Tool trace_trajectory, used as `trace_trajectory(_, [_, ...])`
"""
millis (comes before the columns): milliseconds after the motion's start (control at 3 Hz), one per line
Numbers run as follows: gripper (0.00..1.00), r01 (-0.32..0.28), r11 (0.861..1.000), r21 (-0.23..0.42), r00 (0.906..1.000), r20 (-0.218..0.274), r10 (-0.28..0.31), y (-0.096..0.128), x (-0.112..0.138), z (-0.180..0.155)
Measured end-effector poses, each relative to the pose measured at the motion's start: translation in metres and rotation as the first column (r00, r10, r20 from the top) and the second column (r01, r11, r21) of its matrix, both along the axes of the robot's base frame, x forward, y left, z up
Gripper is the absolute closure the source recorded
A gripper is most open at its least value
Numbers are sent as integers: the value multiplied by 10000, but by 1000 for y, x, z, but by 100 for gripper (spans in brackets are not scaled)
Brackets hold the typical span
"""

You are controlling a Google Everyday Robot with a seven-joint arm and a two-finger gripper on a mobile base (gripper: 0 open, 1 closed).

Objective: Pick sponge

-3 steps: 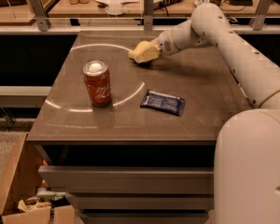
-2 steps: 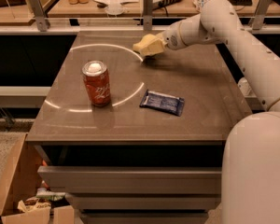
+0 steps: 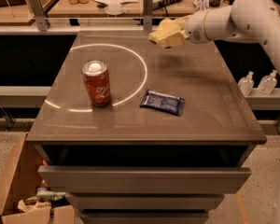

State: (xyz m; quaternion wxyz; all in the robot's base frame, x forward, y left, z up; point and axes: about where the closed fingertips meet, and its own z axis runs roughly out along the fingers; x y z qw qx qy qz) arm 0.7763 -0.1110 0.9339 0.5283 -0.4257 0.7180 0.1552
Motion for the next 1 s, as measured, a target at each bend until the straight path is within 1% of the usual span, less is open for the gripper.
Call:
trace_trajectory(333, [100,-93,9979,-641,9786,2043,222,-16,-31,16])
trace_trajectory(667, [100,-305,9955,-899,9725,2275,504,-11,-30,17])
trace_trajectory(1000, [100,-293,9958,-871,9735,2233,481,-10,-29,16])
